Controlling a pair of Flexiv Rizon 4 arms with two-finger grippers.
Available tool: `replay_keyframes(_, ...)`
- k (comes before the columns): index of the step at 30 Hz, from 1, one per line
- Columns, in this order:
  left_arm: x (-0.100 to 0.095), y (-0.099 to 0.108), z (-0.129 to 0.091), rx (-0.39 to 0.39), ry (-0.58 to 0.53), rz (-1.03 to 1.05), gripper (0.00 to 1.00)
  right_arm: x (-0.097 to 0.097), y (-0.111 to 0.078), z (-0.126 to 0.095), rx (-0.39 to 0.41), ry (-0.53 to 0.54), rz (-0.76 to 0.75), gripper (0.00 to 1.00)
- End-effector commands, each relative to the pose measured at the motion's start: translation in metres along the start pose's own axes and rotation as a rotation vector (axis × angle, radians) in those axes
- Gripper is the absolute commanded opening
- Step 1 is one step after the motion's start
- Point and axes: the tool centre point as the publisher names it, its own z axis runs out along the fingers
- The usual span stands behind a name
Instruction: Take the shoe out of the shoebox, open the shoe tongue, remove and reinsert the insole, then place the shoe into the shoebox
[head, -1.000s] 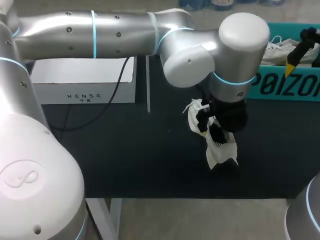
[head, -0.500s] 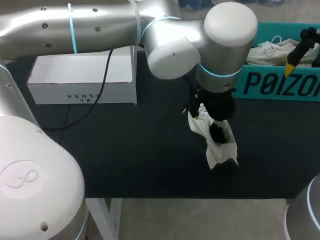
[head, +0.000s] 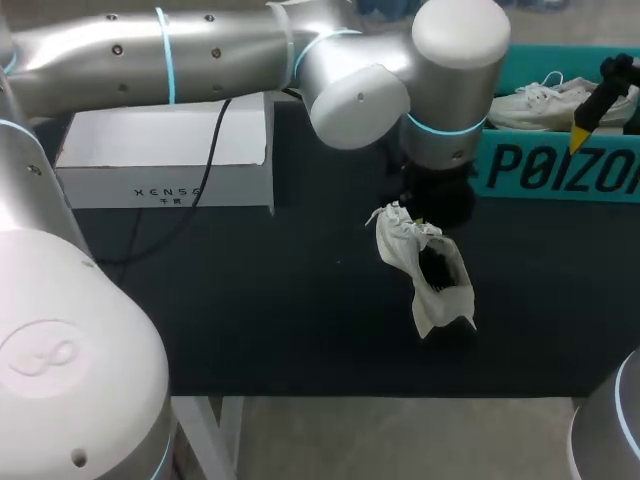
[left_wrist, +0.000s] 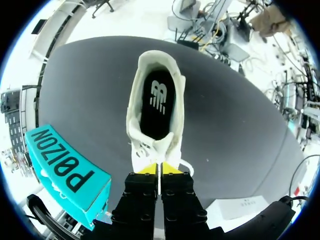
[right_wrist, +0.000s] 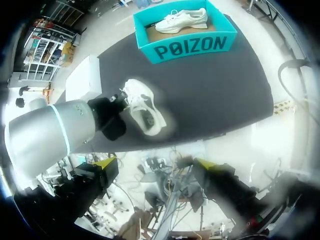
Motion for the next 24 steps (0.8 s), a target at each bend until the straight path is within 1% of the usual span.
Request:
replay_keyframes(1, -0.004, -0.005, 0.018, 0.023, 0.007, -0.005, 0.0, 0.0, 0.001, 0.0, 0.002, -0.001, 0.001, 1.0)
replay_keyframes(4, -0.001, -0.01, 0.023, 0.043, 0.008, -0.014, 0.0, 0.0, 0.001, 0.0, 0.002, -0.001, 0.001, 1.0)
replay_keyframes(8, 0.003, -0.016, 0.022, 0.051, 0.01, -0.028, 0.0, 0.0, 0.001, 0.0, 0.002, -0.001, 0.001, 1.0)
replay_keyframes(13, 0.015, -0.019, 0.006, 0.058, 0.01, -0.123, 0.0, 0.0, 0.001, 0.0, 0.002, -0.001, 0.001, 1.0)
replay_keyframes(14, 0.02, -0.021, -0.002, 0.075, -0.001, -0.166, 0.0, 0.0, 0.001, 0.0, 0.002, -0.001, 0.001, 1.0)
replay_keyframes(15, 0.023, -0.022, -0.006, 0.096, 0.011, -0.232, 0.0, 0.0, 0.001, 0.0, 0.002, -0.001, 0.001, 1.0)
replay_keyframes(16, 0.027, -0.023, -0.011, 0.128, -0.001, -0.252, 0.0, 0.0, 0.001, 0.0, 0.002, -0.001, 0.001, 1.0)
replay_keyframes(18, 0.034, -0.029, -0.019, 0.16, 0.061, -0.363, 0.0, 0.0, 0.001, 0.0, 0.002, -0.001, 0.001, 1.0)
replay_keyframes(21, 0.046, -0.043, -0.031, 0.229, 0.046, -0.467, 0.0, 0.0, 0.001, 0.0, 0.002, -0.001, 0.001, 1.0)
replay_keyframes(24, 0.056, -0.055, -0.04, 0.262, 0.043, -0.553, 0.0, 0.0, 0.001, 0.0, 0.002, -0.001, 0.001, 1.0)
